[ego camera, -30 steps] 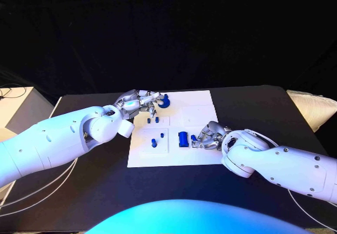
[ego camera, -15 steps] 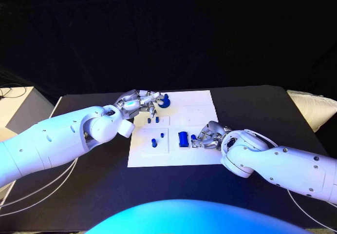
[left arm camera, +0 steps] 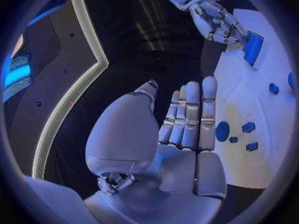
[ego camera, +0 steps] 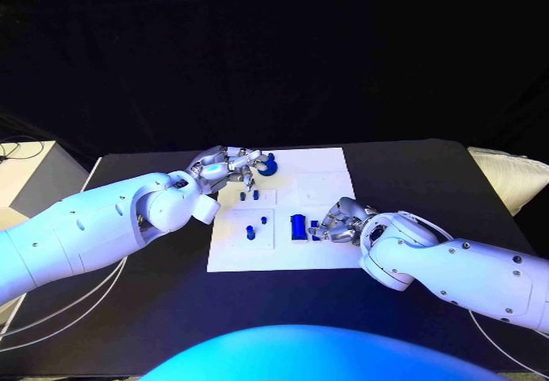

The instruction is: Assemble the parts on the task board

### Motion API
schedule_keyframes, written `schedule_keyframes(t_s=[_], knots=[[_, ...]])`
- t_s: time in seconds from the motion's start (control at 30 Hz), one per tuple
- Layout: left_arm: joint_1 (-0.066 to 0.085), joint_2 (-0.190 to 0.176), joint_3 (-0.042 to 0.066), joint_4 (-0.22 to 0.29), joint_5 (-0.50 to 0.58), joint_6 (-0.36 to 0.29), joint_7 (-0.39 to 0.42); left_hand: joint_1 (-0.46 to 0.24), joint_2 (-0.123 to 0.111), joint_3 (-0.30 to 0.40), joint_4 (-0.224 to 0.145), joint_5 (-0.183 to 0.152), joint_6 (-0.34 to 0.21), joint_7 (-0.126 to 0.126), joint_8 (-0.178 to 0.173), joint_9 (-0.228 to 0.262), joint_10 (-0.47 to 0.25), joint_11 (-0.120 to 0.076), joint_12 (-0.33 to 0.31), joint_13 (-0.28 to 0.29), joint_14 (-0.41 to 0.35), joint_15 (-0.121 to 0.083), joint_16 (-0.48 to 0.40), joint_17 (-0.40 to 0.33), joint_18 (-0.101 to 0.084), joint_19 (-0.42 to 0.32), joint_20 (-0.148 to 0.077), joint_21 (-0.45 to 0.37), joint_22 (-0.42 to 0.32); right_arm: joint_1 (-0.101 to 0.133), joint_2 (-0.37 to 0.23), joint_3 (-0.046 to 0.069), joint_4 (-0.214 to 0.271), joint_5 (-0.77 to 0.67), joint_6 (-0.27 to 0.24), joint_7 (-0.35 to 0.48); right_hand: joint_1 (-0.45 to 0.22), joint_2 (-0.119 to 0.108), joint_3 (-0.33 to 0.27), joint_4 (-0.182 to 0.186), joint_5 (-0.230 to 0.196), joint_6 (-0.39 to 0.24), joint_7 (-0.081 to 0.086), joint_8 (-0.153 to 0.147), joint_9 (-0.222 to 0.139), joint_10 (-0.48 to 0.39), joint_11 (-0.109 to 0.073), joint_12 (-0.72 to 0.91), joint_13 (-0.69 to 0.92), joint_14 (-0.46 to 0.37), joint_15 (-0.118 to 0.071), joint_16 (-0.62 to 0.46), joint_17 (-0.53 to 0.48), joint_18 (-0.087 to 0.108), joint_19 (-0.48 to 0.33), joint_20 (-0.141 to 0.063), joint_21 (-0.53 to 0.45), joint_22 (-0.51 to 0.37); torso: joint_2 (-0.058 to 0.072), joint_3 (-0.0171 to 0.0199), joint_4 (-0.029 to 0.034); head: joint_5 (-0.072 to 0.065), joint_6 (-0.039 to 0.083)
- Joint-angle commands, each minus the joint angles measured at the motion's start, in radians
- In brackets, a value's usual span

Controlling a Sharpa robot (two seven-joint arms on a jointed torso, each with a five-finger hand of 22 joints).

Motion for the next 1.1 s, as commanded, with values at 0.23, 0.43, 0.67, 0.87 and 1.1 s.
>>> schedule_keyframes(t_s=[0.23,0.43,0.67,0.87,1.1], knots=[[0.000,0.001,0.001,0.001,-0.001,0.020,0.004,0.000,0.008,-0.005,0.000,-0.003,-0.007,0.003,0.003,-0.002,-0.007,0.003,0.004,0.001,-0.002,-0.001,-0.004,0.001,0.008,-0.004,-0.004,-0.004,-0.001,-0.001,-0.014,0.000,0.009,-0.014,-0.005,0.018,-0.003,0.008,-0.011,-0.002,-0.006,0.004,0.000,-0.005,-0.002,0.104,-0.007,0.006,0.263,0.106,-0.006,0.004,0.263,-0.011,0.025,-0.006,-0.006,0.122,0.000,0.0001,0.0007,0.000,0.000],[-0.001,0.001,0.001,0.002,-0.001,0.019,0.006,0.000,0.008,-0.005,0.000,-0.003,-0.007,0.003,0.003,-0.002,-0.007,0.003,0.004,0.001,-0.002,-0.001,-0.004,0.001,0.008,-0.004,-0.004,-0.004,-0.001,-0.001,-0.035,0.000,0.014,-0.020,-0.028,0.037,0.013,0.011,-0.013,-0.007,-0.007,0.001,0.000,-0.007,-0.003,0.104,-0.007,0.006,0.263,0.106,-0.007,0.004,0.262,-0.010,0.025,-0.006,-0.011,0.121,0.000,0.0009,-0.0002,0.003,0.000],[-0.004,-0.001,0.001,0.001,0.008,-0.003,0.026,-0.002,0.011,-0.008,0.000,-0.003,-0.008,0.003,0.004,-0.002,-0.008,0.003,0.006,0.002,-0.002,-0.001,-0.004,0.001,0.009,-0.005,-0.004,-0.005,-0.002,0.003,-0.093,0.003,0.030,0.039,-0.119,0.148,0.039,0.004,-0.032,-0.008,-0.008,-0.014,0.006,-0.016,-0.007,0.104,-0.001,0.006,0.263,0.103,-0.003,-0.001,0.250,-0.006,0.019,-0.004,-0.039,0.112,-0.003,0.0002,-0.0037,0.006,0.000],[-0.014,0.000,0.001,0.001,0.040,-0.057,0.066,0.007,0.015,-0.016,-0.002,0.000,-0.009,0.002,0.008,-0.003,-0.012,0.003,0.013,0.005,-0.017,0.000,-0.015,-0.001,0.015,-0.039,-0.002,-0.042,-0.036,0.018,-0.141,0.013,0.027,0.304,-0.197,0.387,0.118,0.019,-0.025,-0.018,0.014,-0.058,0.026,-0.036,-0.015,0.045,0.016,-0.120,0.203,0.073,0.011,-0.055,0.128,0.036,-0.052,0.009,-0.316,0.014,-0.007,0.0023,-0.0065,0.004,0.000],[-0.029,0.016,0.001,-0.018,0.093,-0.117,0.115,0.072,0.036,-0.063,-0.004,0.000,-0.022,0.020,0.024,-0.020,-0.065,0.035,-0.095,-0.071,-0.156,0.045,-0.349,-0.128,0.012,-0.182,0.045,-0.349,-0.232,0.031,-0.153,0.032,-0.066,0.690,-0.162,0.696,0.242,0.021,0.078,-0.088,-0.006,-0.137,0.061,-0.009,0.003,-0.321,0.053,-0.761,-0.166,-0.155,0.048,-0.460,-0.421,0.103,-0.265,0.051,-0.933,-0.276,-0.030,0.0001,-0.0163,0.004,0.006]])
